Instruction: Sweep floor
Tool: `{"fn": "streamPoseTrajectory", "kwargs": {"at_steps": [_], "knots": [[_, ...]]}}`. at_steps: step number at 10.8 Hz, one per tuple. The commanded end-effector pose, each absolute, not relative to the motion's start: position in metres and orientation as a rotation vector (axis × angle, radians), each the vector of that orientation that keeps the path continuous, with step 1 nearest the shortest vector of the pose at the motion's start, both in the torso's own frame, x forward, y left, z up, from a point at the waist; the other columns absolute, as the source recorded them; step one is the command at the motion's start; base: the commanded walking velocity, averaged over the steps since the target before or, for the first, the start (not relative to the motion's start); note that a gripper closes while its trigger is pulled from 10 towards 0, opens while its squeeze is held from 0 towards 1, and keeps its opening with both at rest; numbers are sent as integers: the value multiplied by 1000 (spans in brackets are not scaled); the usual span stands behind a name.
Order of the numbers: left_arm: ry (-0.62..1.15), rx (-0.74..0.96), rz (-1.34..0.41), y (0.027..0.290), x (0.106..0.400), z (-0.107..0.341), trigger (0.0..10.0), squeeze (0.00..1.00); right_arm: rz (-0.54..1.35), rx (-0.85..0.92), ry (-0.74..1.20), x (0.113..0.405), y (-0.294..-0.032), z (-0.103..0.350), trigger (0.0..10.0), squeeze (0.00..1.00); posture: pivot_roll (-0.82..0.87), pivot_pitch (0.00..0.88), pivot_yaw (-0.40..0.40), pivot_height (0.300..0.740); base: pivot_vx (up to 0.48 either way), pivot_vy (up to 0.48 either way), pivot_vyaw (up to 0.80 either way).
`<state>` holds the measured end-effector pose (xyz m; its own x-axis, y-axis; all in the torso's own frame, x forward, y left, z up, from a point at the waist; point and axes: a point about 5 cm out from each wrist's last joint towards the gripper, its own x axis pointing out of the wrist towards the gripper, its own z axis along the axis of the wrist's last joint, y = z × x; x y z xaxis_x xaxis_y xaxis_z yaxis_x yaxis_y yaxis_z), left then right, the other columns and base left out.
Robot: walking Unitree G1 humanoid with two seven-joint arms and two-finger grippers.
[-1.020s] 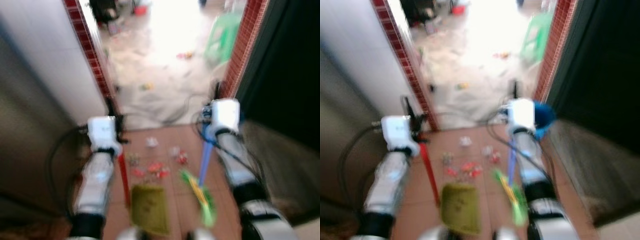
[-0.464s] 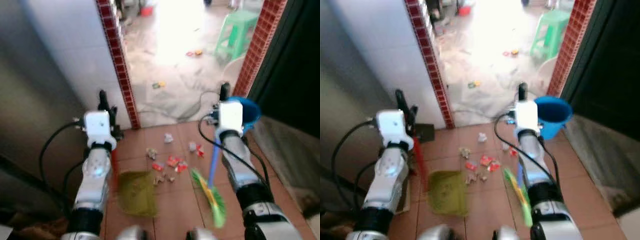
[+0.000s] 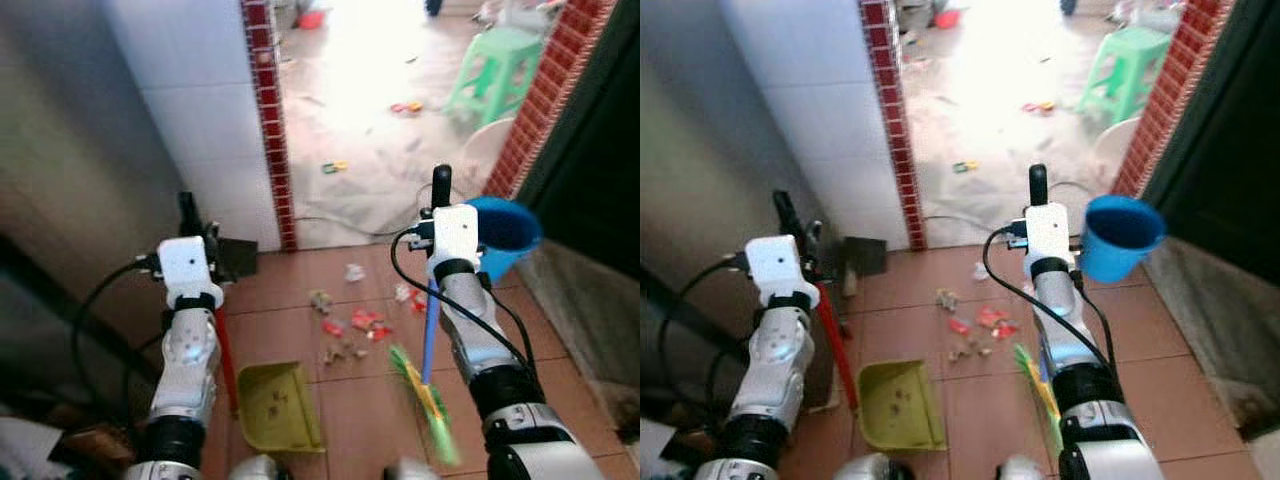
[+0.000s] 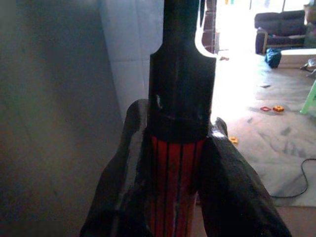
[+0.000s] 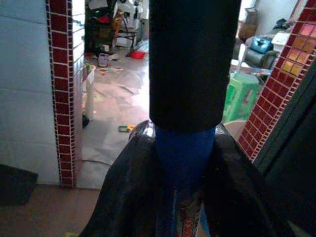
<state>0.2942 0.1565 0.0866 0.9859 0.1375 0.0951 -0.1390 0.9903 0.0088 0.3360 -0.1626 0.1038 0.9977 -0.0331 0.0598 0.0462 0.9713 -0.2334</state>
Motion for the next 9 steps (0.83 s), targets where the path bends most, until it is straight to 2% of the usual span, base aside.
{"fn": "streamPoseTrajectory", "kwargs": {"at_steps": [1,3,4,5,9], "knots": [[-135,3,116,150,297,93,10000,0,-37,-241,-119,342,-159,119,10000,0,-110,0,64,740,0,0,0],[-120,-12,96,146,294,87,10000,0,-16,-254,-127,341,-156,119,10000,0,-109,0,67,740,0,0,0],[-129,-14,104,147,294,88,10000,0,-14,-256,-132,341,-155,120,10000,0,-108,0,67,740,0,0,800],[-136,-10,111,149,295,88,10000,0,-14,-255,-132,341,-155,120,10000,0,-111,0,68,740,442,0,731],[-152,-4,94,143,299,90,10000,0,0,-251,-136,342,-153,122,10000,0,-116,0,68,740,451,0,0]]}}
